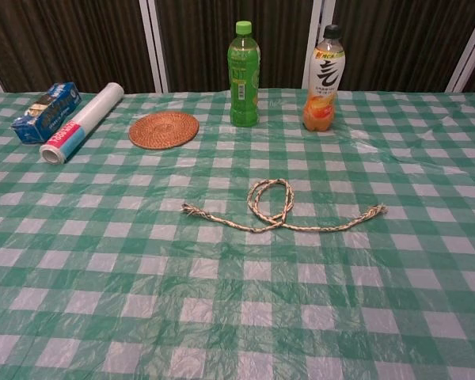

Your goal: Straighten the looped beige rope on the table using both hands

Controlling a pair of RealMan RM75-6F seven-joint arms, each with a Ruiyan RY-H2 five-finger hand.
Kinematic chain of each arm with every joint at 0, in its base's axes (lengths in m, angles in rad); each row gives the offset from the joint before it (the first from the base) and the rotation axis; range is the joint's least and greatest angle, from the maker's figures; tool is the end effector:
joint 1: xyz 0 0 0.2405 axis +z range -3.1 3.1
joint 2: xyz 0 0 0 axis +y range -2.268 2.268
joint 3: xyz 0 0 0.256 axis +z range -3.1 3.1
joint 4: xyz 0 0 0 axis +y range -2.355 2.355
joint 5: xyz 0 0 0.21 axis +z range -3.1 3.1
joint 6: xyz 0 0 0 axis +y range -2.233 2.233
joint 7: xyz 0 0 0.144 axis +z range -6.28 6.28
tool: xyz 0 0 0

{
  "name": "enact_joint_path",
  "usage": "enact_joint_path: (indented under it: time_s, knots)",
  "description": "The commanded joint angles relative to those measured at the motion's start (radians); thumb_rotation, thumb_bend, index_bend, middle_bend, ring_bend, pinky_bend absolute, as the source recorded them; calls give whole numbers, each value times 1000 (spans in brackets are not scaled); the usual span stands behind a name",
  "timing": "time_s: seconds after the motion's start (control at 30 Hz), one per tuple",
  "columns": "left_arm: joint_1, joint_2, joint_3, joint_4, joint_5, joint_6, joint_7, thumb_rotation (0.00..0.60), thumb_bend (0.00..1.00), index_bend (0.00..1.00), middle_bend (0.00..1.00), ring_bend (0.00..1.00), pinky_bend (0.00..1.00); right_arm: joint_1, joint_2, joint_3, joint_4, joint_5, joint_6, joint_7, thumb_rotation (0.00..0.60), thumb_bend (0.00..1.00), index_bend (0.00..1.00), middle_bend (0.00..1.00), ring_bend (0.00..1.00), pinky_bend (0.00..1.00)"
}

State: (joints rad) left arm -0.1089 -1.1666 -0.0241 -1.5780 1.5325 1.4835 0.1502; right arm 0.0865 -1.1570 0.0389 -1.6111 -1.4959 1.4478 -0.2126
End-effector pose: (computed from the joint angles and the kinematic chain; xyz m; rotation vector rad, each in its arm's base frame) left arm -0.3070 0.1831 0.1413 -1.4830 -0.7863 -0.8219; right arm -0.3108 -0.1788 0.1406 1.4703 -0.8035 0.7458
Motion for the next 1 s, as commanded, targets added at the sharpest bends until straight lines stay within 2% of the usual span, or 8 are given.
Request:
enact_joint_path:
  time_s: [0.03, 0.17, 0.27, 0.37, 0.47, 0.6, 0.77, 1.0]
  knots:
    - [-1, -6, 2, 2, 9, 3, 11, 600, 458, 0, 0, 0, 24, 0, 1, -1, -1, -1, -1, 1, 600, 351, 0, 0, 0, 0]
    - [-20, -31, 14, 26, 69, 3, -9, 600, 455, 0, 0, 0, 19, -5, 4, -3, -5, -7, 10, 8, 600, 351, 0, 0, 0, 0]
    - [-56, -82, 16, 61, 120, -13, -42, 600, 456, 0, 0, 0, 19, -10, 1, -2, -3, -13, 23, 10, 600, 351, 0, 0, 0, 0]
    - [-117, -126, 19, 84, 160, -81, -53, 600, 456, 0, 0, 0, 20, -11, 0, -6, -4, -18, 21, 7, 600, 351, 0, 0, 0, 0]
    - [-191, -135, 24, 71, 180, -193, -19, 600, 456, 22, 0, 0, 17, -11, 0, -7, -3, -19, 20, 5, 600, 351, 0, 0, 0, 0]
    - [-270, -177, 5, 47, 184, -294, 64, 600, 459, 71, 0, 0, 15, -9, -3, -8, 0, -14, 11, -2, 600, 351, 0, 0, 0, 0]
    - [-363, -243, -37, 60, 170, -379, 52, 600, 458, 137, 0, 0, 14, -8, 0, -12, 1, -15, 3, -6, 600, 351, 0, 0, 0, 0]
    - [-444, -389, -111, 190, 104, -400, 23, 600, 461, 256, 16, 0, 47, -21, 14, 2, 2, 4, 25, 28, 600, 352, 0, 0, 0, 0]
